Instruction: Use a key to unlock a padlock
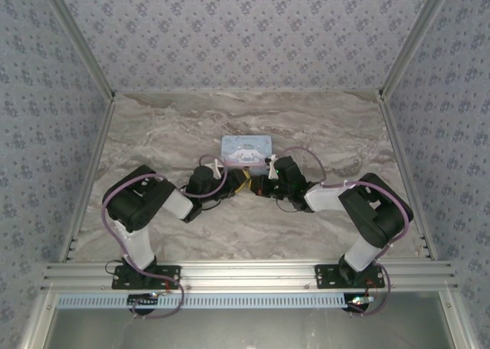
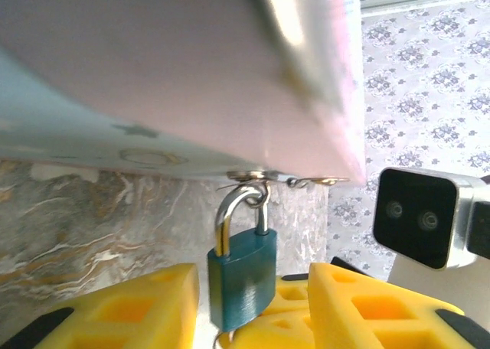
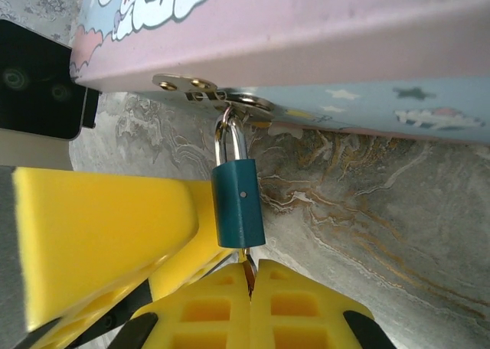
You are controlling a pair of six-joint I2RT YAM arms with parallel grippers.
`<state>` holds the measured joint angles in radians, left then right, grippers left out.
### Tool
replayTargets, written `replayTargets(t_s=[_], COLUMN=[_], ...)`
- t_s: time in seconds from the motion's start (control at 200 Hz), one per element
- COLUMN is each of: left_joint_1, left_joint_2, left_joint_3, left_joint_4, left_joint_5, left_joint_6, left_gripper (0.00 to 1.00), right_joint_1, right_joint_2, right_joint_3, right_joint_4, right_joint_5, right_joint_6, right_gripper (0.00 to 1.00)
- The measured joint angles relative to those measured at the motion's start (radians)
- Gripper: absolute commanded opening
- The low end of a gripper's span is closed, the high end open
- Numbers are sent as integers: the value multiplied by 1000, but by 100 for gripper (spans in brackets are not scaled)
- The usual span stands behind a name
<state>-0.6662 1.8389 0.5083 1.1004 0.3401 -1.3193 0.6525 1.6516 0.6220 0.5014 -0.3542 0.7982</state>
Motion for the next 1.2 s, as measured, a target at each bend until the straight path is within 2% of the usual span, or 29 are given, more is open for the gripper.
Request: replayTargets(t_s=[0.285,0.685,0.774,0.914,1.199], left_joint_1=[-4,-3,-3,-4,-11], left_joint_2=[11,16,16,14,-23], left_joint_3=[10,15,15,19,23], left_joint_4=[1,-7,-8,-21,-84], left_joint_5=[-13,-32,-34,-33,-34], left_joint_6=[-18,-36,-36,-36,-32], left_gripper=[33,11,9,6,5], right_joint_1=[0,-7,-7,-8,-16], right_joint_2=[0,0,0,-1,-75], right_joint_3=[0,0,0,-3,-32], right_joint_4=[3,21,22,25,5], right_joint_5=[0,0,0,0,7], right_joint_6=[29,56,56,49,-2], right_gripper=[0,1,5,17,38])
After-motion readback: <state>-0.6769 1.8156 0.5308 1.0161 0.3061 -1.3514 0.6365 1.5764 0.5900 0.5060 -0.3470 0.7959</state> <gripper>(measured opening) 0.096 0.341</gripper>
